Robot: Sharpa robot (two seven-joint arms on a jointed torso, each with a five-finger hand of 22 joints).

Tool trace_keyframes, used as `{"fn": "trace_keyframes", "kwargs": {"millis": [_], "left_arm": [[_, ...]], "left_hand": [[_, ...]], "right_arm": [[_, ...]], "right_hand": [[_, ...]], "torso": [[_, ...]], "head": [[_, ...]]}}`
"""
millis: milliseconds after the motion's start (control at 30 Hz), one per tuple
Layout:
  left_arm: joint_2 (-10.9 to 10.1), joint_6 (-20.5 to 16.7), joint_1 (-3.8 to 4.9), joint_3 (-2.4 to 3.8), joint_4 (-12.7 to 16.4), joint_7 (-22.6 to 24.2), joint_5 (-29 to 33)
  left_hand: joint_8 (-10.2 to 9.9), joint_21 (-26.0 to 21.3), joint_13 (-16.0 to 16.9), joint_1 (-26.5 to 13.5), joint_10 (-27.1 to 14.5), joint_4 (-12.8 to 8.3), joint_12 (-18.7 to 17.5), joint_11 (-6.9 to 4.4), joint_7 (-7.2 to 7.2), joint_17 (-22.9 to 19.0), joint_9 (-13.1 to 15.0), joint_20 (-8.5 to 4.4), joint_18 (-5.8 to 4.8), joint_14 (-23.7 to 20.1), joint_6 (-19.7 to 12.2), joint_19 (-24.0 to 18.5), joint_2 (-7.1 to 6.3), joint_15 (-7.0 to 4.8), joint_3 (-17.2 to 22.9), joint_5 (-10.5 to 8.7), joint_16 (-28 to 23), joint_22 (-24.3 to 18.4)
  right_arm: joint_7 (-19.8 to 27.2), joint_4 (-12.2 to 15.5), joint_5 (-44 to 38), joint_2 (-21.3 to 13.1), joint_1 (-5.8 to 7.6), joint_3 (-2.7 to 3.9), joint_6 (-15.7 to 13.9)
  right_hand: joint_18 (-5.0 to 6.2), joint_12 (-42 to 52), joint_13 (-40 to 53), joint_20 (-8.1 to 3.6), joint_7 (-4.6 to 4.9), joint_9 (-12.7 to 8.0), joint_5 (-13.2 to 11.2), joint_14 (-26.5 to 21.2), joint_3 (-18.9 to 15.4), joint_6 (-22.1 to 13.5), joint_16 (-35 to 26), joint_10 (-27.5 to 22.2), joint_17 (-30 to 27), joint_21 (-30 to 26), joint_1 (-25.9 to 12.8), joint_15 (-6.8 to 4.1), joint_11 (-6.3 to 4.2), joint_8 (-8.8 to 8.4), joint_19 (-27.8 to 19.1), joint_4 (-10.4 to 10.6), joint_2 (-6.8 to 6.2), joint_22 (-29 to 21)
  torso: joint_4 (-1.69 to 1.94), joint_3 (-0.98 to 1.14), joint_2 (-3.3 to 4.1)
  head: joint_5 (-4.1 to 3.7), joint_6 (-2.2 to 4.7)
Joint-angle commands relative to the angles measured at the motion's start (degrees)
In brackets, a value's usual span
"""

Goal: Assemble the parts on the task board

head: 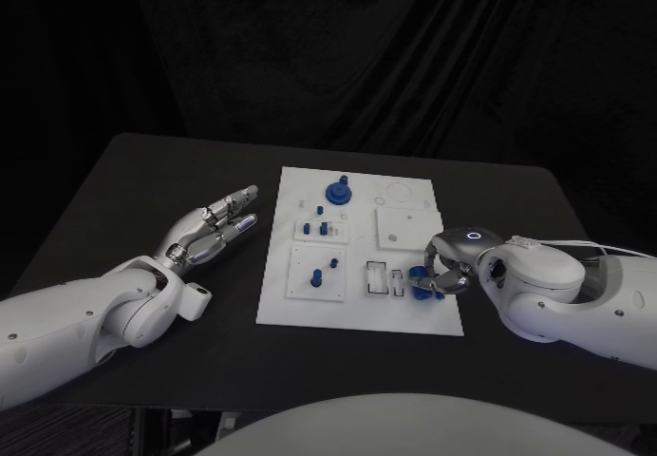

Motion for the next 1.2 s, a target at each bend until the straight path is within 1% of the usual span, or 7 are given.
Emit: {"fn": "trace_keyframes", "kwargs": {"millis": [33,400,600,800,833,933,1200], "left_arm": [[0.1,0.8,-0.11,0.05,0.2,5.4,0.2],[0.0,0.9,-0.16,0.05,0.2,5.2,0.2],[0.1,1.0,-0.18,0.05,0.3,5.0,0.2],[0.0,1.0,-0.19,0.05,0.3,4.9,0.2],[0.0,1.0,-0.19,0.05,0.3,4.9,0.2],[-0.1,1.0,-0.20,0.05,0.3,4.9,0.2],[-0.1,1.1,-0.24,0.05,0.3,4.9,0.2]], "left_hand": [[0.2,0.3,-0.1,0.5,0.0,-0.1,0.2,0.37,0.13,0.1,0.1,0.15,1.05,0.0,0.1,0.1,-0.04,0.46,0.4,-0.07,0.2,0.0],[0.2,0.4,0.0,0.7,0.0,-0.2,0.3,0.44,0.35,0.1,0.1,0.19,1.04,0.0,0.3,0.2,-0.07,0.54,0.5,-0.07,0.2,0.1],[0.3,0.4,0.0,0.8,-0.1,-0.3,0.3,0.50,0.66,0.1,0.1,0.22,1.02,0.0,0.7,0.2,-0.09,0.60,0.6,-0.07,0.2,0.0],[0.3,0.4,0.0,0.9,-0.1,-0.3,0.3,0.55,0.93,0.1,0.2,0.24,1.01,0.0,1.1,0.2,-0.10,0.65,0.6,-0.08,0.2,0.0],[0.3,0.4,0.0,0.9,-0.1,-0.3,0.3,0.55,0.93,0.1,0.2,0.24,1.01,0.0,1.1,0.2,-0.10,0.65,0.6,-0.08,0.2,0.0],[0.3,0.4,0.0,0.9,-0.1,-0.3,0.3,0.55,0.93,0.1,0.2,0.24,1.01,0.0,1.1,0.2,-0.10,0.65,0.6,-0.08,0.2,0.0],[0.4,0.4,0.0,1.0,-0.1,-0.3,0.3,0.57,1.10,0.1,0.2,0.26,1.00,0.1,1.3,0.2,-0.10,0.69,0.7,-0.08,0.2,0.0]], "right_arm": [[0.4,-0.2,1.3,0.3,-0.23,0.01,0.9],[1.3,-0.9,2.7,1.3,-0.33,0.01,2.0],[2.0,-1.6,4.7,2.1,-0.34,0.01,3.2],[2.4,-2.2,7.7,2.4,-0.35,0.02,3.6],[2.4,-2.3,8.4,2.4,-0.35,0.02,3.4],[2.7,-2.4,10.7,2.4,-0.35,0.02,2.7],[3.5,-2.5,17.7,2.0,-0.34,0.04,-1.8]], "right_hand": [[-0.72,0.1,15.1,-0.51,0.04,-0.1,-0.2,5.8,0.4,0.2,0.2,6.2,15.1,-0.2,0.5,-0.42,0.12,-0.51,5.7,-0.1,0.20,14.9],[-0.67,0.1,15.1,-0.52,0.18,-0.8,-0.2,5.8,0.8,0.2,0.2,6.2,15.1,-0.3,1.6,-0.38,0.22,-1.76,5.6,-0.2,0.15,14.8],[-0.59,0.1,15.1,-0.41,0.35,-1.9,-0.4,5.8,1.6,0.7,0.2,6.2,15.1,-0.6,4.7,-0.24,0.37,-3.54,5.5,-0.6,0.28,14.7],[-0.58,0.1,15.1,-0.43,0.11,-2.5,-0.5,5.8,3.5,2.1,0.2,6.2,15.1,-0.6,10.1,-0.33,0.18,-4.68,5.4,-3.2,1.04,14.7],[-0.58,0.1,15.1,-0.48,-0.03,-2.4,-0.5,5.8,4.0,2.4,0.2,6.2,15.1,-0.6,11.3,-0.40,0.05,-4.67,5.4,-4.1,1.27,14.7],[-0.57,0.1,15.1,-0.53,-0.12,-2.3,-0.5,5.8,4.2,2.6,0.2,6.2,15.1,-0.7,12.0,-0.45,-0.04,-4.68,5.4,-4.8,1.43,14.7],[-0.54,0.1,15.1,-0.66,-0.65,-1.4,-0.6,5.8,4.9,3.5,0.2,6.2,15.1,-0.8,13.3,-0.57,-0.55,-4.02,5.3,-6.8,2.24,14.6]], "torso": [[0.06,0.00,-0.01],[-0.03,-0.04,0.03],[0.05,-0.06,0.00],[0.03,-0.06,0.01],[0.00,-0.07,0.00],[0.00,-0.10,0.00],[0.09,-0.04,-0.04]], "head": [[-0.07,-0.01],[0.10,-0.01],[0.00,-0.01],[0.14,-0.01],[0.18,-0.01],[0.29,-0.01],[0.24,-0.01]]}}
